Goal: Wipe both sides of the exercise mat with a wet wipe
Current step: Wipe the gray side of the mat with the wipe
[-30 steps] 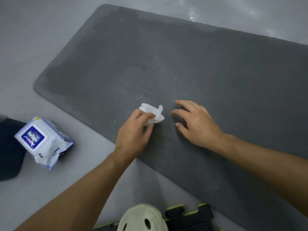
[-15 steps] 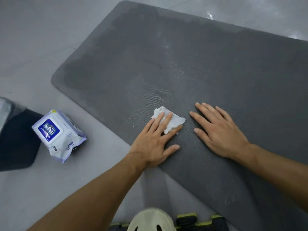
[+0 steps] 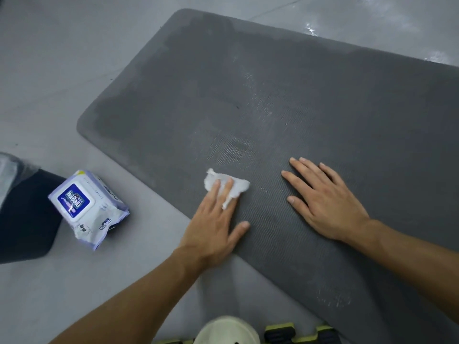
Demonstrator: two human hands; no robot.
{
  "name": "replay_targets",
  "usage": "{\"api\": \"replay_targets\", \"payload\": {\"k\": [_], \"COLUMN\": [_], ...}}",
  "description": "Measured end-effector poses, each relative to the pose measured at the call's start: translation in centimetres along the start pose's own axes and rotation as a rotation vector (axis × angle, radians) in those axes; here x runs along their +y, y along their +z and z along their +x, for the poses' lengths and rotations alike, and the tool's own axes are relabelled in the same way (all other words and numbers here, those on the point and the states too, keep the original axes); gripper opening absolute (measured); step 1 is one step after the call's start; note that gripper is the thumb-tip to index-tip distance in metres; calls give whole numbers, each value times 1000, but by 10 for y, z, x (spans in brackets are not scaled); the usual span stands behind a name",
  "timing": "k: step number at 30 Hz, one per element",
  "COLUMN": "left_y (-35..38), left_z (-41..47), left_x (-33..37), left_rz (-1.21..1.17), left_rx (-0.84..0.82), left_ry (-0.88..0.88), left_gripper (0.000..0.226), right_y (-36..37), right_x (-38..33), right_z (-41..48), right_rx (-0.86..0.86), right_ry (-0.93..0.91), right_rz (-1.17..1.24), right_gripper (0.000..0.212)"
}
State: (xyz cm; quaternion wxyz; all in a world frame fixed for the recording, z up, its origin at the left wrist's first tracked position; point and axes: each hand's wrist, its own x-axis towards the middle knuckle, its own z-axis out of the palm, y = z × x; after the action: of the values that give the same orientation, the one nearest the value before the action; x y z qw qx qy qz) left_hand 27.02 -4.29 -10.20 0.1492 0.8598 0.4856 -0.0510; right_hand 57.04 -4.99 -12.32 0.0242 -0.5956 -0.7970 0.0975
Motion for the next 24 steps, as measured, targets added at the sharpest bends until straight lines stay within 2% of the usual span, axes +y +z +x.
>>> {"api": "replay_targets", "payload": {"k": [3, 6, 8, 11, 15, 17, 21, 24], "left_y": [6, 11, 11, 4, -8, -11, -15, -12], "left_z": [-13, -18, -15, -7, -4, -3, 18, 35], "left_x": [28, 29, 13, -20, -75, -89, -70, -31], "left_rz": [95, 183, 157, 51, -68, -76, -154, -110], "left_rx": [-49, -50, -10, 66, 114, 125, 140, 107], "left_ry": [299, 398, 352, 172, -337, -476, -469, -242], "left_gripper": [75, 72, 71, 72, 84, 91, 89, 80], "right_y": [0, 0, 0, 1, 0, 0, 1, 1], "right_x": [-1, -2, -2, -2, -2, -2, -3, -2], "right_z": [0, 0, 1, 0, 0, 0, 0, 0], "right_rx": [10, 11, 9, 8, 24, 23, 25, 25], "right_ry": [8, 7, 5, 3, 3, 5, 4, 5], "right_rz": [-8, -11, -13, -12, -11, -15, -21, -23], "right_gripper": [63, 64, 64, 64, 63, 63, 63, 63]}}
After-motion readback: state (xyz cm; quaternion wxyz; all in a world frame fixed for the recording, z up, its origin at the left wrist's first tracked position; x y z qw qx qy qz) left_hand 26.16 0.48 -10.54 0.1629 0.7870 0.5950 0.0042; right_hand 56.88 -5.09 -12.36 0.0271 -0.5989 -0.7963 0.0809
